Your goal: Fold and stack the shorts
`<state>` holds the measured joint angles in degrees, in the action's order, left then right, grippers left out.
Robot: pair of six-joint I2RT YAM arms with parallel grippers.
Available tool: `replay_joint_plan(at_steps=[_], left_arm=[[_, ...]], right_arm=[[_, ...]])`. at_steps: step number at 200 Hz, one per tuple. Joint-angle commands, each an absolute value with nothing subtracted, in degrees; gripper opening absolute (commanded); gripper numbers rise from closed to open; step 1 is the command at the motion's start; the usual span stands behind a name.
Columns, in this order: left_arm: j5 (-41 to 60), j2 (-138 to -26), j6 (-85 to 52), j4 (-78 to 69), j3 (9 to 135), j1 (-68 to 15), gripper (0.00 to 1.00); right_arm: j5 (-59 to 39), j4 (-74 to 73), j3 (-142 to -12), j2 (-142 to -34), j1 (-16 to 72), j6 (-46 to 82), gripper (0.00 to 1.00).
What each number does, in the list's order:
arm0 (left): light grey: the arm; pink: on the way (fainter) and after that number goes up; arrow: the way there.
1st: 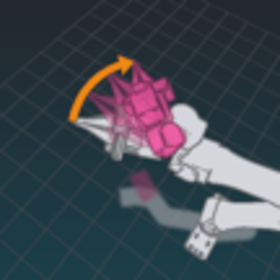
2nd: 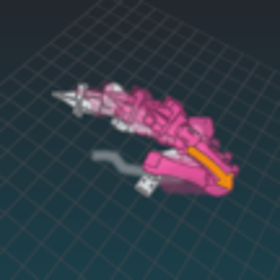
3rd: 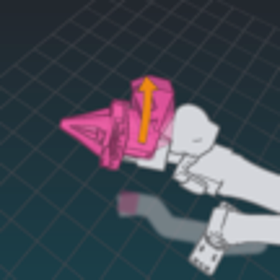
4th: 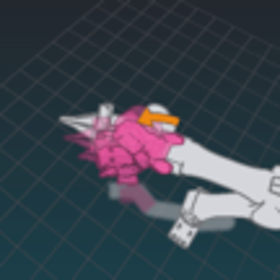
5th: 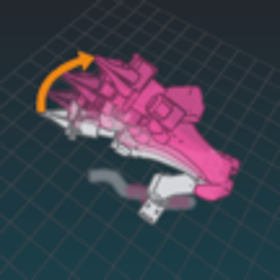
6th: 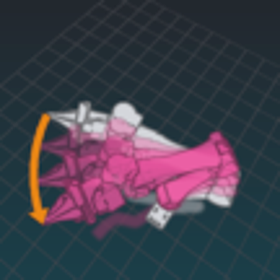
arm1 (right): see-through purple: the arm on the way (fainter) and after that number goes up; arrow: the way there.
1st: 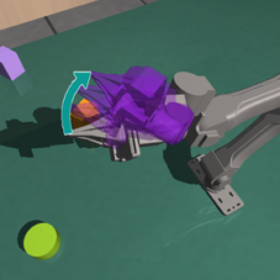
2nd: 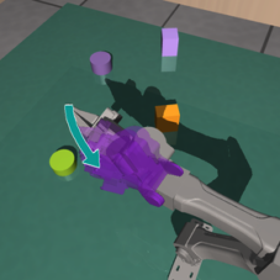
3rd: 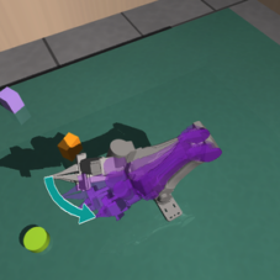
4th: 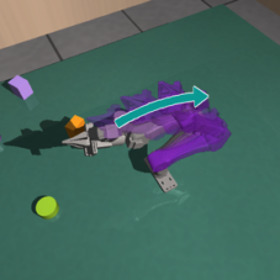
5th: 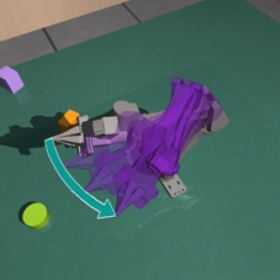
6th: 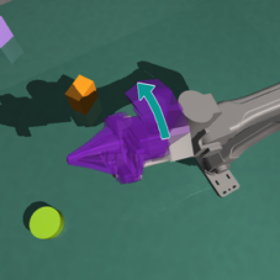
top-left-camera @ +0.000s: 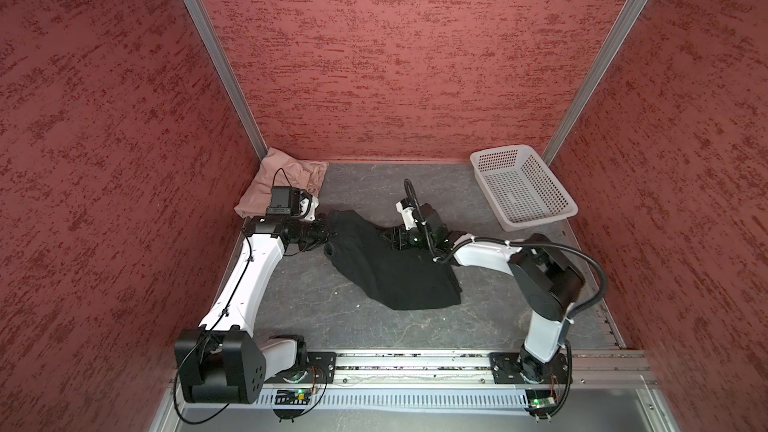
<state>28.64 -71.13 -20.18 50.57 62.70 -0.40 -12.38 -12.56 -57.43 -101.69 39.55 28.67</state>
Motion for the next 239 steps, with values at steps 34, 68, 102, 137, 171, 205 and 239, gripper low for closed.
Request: replay_joint_plan(at_steps=[34,68,102,137,171,205,239], left_arm=[[26.77,-73.51,-14.82,56.34,68.49,1.60,0.09],[23.80,-75.26,-14.56,58.46,71.61,0.04,0.09],[22.20,-77.16,-16.25,59.17,71.82,-3.89,0.09],[20.21,-79.00,-18.84,60.20,73.81,-8.17,0.09],[16.83,-80.67,-24.31,59.52,75.64,-15.68,0.09],[14.19,-85.05,-29.87,58.69,77.48,-23.01,0.09],[11.06,-89.50,-34.27,57.27,80.78,-29.07,0.09]], right_arm=[[-2.87,-3.39,-39.52,-87.98,31.96,29.68,0.73],[-6.44,-3.77,-36.21,-87.90,30.94,30.57,0.69],[-4.82,-4.93,-34.19,-87.19,30.93,32.18,0.53],[-13.18,-14.72,-33.04,-90.56,31.43,35.16,0.38],[-15.51,-19.05,-33.84,-95.18,32.61,36.79,0.26],[-16.27,-21.96,-33.84,-96.57,32.95,38.23,0.21],[-16.18,-24.43,-32.35,-97.05,33.09,38.82,0.21]])
